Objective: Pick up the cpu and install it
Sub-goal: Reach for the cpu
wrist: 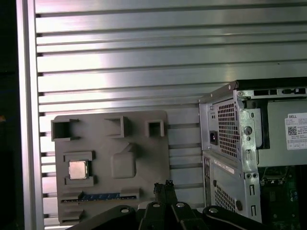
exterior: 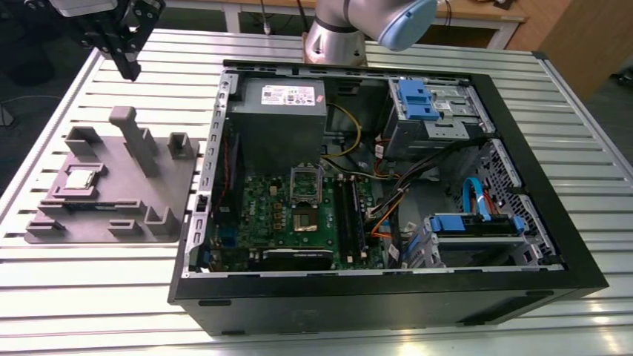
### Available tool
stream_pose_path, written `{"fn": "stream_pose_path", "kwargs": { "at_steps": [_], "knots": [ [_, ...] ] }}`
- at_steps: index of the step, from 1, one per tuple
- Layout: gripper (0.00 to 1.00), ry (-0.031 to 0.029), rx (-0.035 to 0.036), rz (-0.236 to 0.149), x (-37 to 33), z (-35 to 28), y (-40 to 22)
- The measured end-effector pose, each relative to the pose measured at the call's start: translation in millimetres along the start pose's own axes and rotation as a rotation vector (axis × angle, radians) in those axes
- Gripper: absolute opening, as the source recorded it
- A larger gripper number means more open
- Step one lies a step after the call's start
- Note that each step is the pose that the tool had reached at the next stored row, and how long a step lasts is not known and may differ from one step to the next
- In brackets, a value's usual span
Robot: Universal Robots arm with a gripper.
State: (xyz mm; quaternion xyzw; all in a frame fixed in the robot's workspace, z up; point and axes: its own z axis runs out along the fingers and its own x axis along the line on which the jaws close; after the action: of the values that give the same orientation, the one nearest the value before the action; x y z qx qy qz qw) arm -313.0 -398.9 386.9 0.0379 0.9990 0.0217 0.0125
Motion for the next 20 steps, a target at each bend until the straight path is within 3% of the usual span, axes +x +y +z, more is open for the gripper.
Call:
{"fn": "stream_pose_path", "kwargs": {
  "at_steps": [20],
  "knots": [
    [0.11, 0.0000, 0.0000, 0.000, 13.1, -0.1, -1.0]
  ]
}}
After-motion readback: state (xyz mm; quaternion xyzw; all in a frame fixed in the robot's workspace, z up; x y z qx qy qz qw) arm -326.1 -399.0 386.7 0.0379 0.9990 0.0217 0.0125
